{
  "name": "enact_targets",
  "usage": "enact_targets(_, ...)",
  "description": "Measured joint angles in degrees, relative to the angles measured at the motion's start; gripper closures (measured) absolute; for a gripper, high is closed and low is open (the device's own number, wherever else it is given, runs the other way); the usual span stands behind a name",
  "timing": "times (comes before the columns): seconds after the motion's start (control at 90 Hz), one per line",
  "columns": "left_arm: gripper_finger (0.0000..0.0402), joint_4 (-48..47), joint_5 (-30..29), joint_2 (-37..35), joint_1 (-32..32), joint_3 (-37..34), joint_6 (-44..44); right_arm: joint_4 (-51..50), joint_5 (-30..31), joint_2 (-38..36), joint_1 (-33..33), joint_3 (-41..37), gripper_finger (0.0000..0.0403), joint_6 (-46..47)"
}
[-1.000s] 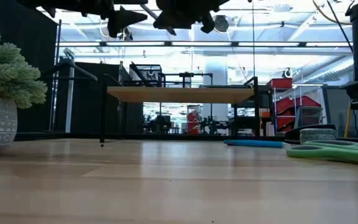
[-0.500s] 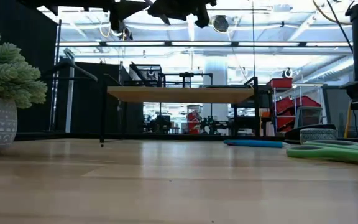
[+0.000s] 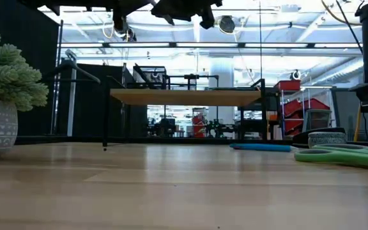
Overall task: Pick and place office supplies into organizer
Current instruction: Put the purple pen into the desk organizer on the shelf
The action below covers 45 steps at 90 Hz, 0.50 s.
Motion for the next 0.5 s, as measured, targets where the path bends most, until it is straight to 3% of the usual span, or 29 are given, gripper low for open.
enact_targets(0.089, 0.0371, 0.04, 0.67, -0.02, -0.11, 0.00, -0.18, -0.45, -0.09, 0.02, -0.05, 0.00, 0.0364, -0.04)
enact_targets(0.278, 0.0372, -0.06, 1.07, -0.02, -0.04, 0.00, 0.02, -0.75, 0.19, 0.02, -0.04, 0.00, 0.0341, 1.87)
enact_targets(0.5, 0.0371, -0.15, 0.14, -0.02, 0.03, 0.00, 0.39, -2.23, -0.12, -1.17, 0.21, -0.01, 0.0257, -0.61)
